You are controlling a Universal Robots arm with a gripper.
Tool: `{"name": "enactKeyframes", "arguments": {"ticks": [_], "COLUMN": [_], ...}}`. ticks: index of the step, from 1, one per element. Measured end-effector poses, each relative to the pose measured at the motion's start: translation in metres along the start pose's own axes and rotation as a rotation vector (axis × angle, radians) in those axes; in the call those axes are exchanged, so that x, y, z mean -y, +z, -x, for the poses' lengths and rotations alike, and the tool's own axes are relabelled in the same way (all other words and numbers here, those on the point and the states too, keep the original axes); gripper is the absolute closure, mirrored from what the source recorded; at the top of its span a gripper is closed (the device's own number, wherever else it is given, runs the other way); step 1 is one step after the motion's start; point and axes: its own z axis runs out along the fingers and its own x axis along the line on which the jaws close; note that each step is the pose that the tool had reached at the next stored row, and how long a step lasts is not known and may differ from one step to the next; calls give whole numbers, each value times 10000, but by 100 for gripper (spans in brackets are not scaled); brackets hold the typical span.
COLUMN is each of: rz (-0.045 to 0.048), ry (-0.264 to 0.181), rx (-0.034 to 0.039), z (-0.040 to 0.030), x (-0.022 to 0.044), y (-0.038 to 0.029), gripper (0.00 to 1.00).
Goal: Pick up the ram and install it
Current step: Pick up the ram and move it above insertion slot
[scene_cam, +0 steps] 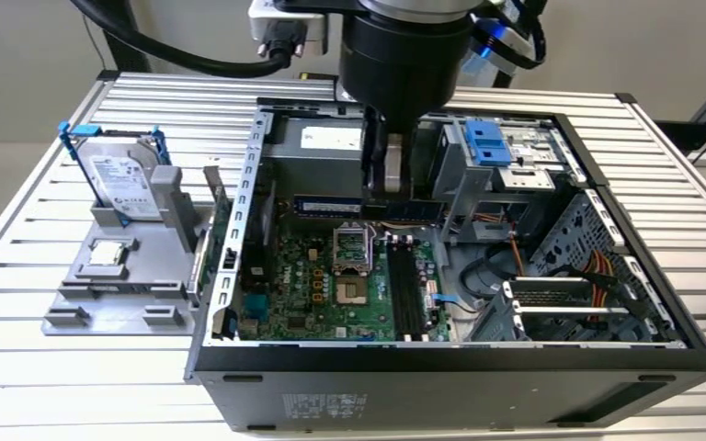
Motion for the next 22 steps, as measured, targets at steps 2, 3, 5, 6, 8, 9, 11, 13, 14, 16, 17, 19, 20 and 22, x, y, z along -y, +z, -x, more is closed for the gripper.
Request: {"name": "enactKeyframes", "arguments": {"ticks": [2,3,5,6,8,9,11,13,14,16,17,19,20,22], "rz": [0,0,0,0,0,0,0,0,0,0,0,0,0,0], "ry": [3,3,2,3,2,2,3,3,3,3,3,3,3,2], "rx": [0,-1,0,0,-1,0,0,0,0,0,-1,-1,-1,0], "z": [1,2,4,4,6,6,7,8,9,10,11,12,13,15], "x": [27,40,67,79,103,112,127,142,152,169,179,201,214,251], "y": [-1,-1,-1,-1,-2,-2,-2,-2,-2,-3,-3,-3,-3,-4], "gripper": [100,100,100,100,100,100,100,100,100,100,100,100,100,100]}}
